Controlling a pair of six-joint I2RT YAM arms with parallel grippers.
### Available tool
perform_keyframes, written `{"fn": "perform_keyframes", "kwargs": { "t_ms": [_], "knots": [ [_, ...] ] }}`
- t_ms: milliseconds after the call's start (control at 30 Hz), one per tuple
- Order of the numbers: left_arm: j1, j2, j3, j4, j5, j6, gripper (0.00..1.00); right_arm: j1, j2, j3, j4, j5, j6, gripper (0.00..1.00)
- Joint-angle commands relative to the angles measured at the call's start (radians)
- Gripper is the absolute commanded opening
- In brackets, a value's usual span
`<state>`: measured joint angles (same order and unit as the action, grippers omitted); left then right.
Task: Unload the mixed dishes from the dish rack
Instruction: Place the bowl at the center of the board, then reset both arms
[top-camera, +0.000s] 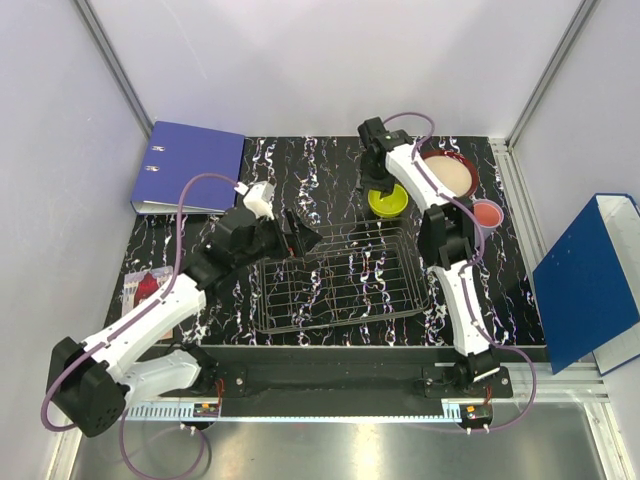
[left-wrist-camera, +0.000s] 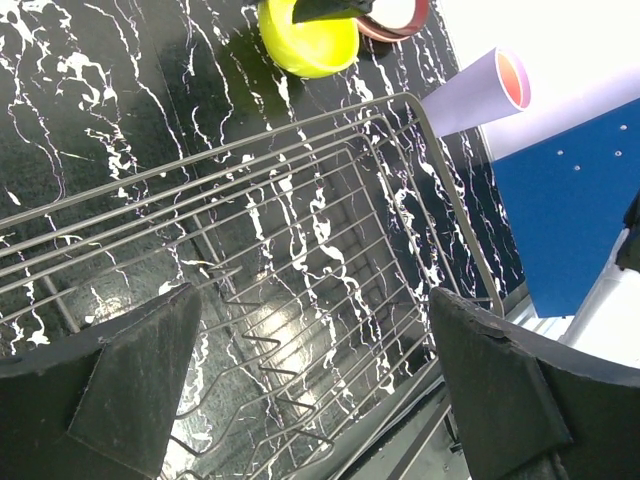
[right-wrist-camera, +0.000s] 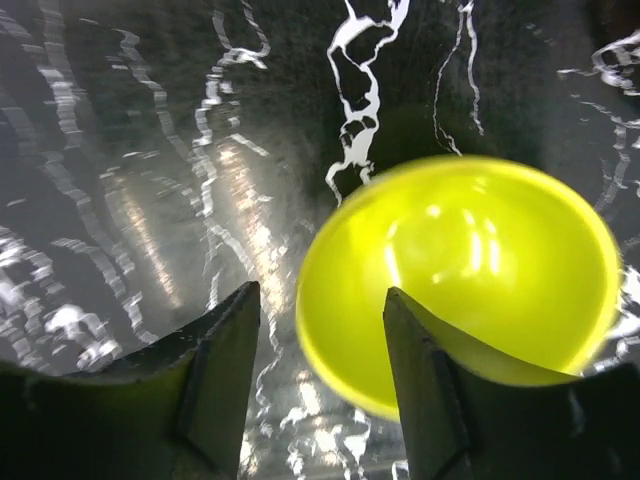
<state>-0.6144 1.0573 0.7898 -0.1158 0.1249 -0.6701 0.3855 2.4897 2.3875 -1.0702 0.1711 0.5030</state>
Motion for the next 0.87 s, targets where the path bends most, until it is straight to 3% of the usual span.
{"fn": "perform_keyframes", "kwargs": {
  "t_ms": [0, 100, 200, 300, 467, 600, 833],
  "knots": [
    [-0.007, -0.052, -0.004, 0.019, -0.034, 0.026, 0.99, 0.016, -0.253, 0.039, 0.001, -0.012, 0.025, 0.63],
    [-0.008, -0.059, 0.014, -0.047, -0.077, 0.04, 0.99, 0.045, -0.426, -0.04, 0.027, -0.005, 0.029, 0.66],
    [-0.011, -0.063, 0.035, -0.119, -0.123, 0.061, 0.99, 0.099, -0.674, -0.356, 0.226, 0.022, 0.014, 0.71],
    [-0.011, -0.072, 0.043, -0.163, -0.172, 0.07, 0.99, 0.13, -0.941, -0.669, 0.417, 0.018, 0.014, 0.86],
    [-0.016, -0.095, 0.031, -0.199, -0.214, 0.09, 0.99, 0.164, -1.266, -1.006, 0.542, 0.002, 0.019, 1.0],
    [-0.019, -0.077, 0.037, -0.212, -0.229, 0.104, 0.99, 0.274, -1.402, -1.216, 0.599, 0.06, 0.008, 1.0],
    [-0.036, -0.036, 0.077, -0.243, -0.237, 0.104, 0.99, 0.362, -1.492, -1.343, 0.638, 0.108, 0.012, 1.0]
  ]
}}
